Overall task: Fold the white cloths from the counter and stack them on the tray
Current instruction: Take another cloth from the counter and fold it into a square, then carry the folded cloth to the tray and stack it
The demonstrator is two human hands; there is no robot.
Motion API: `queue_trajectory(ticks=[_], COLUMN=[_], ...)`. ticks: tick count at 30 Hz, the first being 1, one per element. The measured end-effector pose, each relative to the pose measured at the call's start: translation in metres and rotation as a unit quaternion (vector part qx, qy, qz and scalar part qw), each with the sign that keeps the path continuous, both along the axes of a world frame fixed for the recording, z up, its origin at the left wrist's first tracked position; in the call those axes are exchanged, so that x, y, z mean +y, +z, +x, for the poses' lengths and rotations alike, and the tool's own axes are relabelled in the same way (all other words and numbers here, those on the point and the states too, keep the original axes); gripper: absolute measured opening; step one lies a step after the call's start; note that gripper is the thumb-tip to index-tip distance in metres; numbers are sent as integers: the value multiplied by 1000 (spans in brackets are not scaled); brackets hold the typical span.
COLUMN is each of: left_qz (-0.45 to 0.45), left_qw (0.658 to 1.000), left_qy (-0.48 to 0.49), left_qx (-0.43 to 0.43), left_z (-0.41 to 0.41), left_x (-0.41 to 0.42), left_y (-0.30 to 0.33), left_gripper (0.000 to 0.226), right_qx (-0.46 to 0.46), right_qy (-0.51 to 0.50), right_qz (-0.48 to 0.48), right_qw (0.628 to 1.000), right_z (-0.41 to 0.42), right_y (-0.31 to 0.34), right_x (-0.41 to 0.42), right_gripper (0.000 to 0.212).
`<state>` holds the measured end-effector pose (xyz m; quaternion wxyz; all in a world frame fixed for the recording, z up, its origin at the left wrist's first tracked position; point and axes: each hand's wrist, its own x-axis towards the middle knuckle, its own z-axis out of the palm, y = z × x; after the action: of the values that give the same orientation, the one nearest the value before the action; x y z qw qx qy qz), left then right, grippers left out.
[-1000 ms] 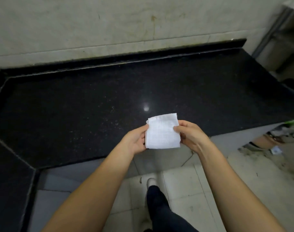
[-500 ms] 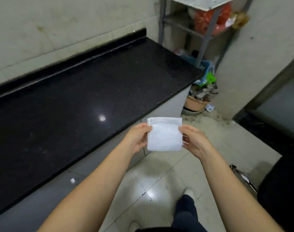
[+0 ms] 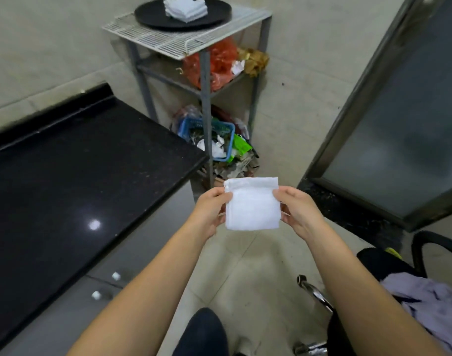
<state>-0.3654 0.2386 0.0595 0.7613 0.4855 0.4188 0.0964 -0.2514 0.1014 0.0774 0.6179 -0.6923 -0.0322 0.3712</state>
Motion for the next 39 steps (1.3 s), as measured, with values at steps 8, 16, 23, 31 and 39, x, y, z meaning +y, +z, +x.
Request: queue_trajectory(ticks=[8,16,23,31,39], left_qz=[48,164,221,246,220], left_qw=[996,978,960,934,916], left_qy=[40,51,112,255,329], left_qx=[-64,-116,-128,-56,58], left_z=[112,207,271,364,397], left_x=[119,254,356,478,540], left_y=[33,121,173,201,175], left_gripper=[13,14,14,11,29], right_qx=[-26,-105,-205,-318,-364], right_qy=[24,64,161,289,417], right_qz=[43,119,108,112,55], right_qw=[998,985,959,896,831], right_z=[121,232,326,431,468], right_y=[25,104,147,185,166], right_x=[130,281,414,586,681], right_gripper=[14,17,13,11,8])
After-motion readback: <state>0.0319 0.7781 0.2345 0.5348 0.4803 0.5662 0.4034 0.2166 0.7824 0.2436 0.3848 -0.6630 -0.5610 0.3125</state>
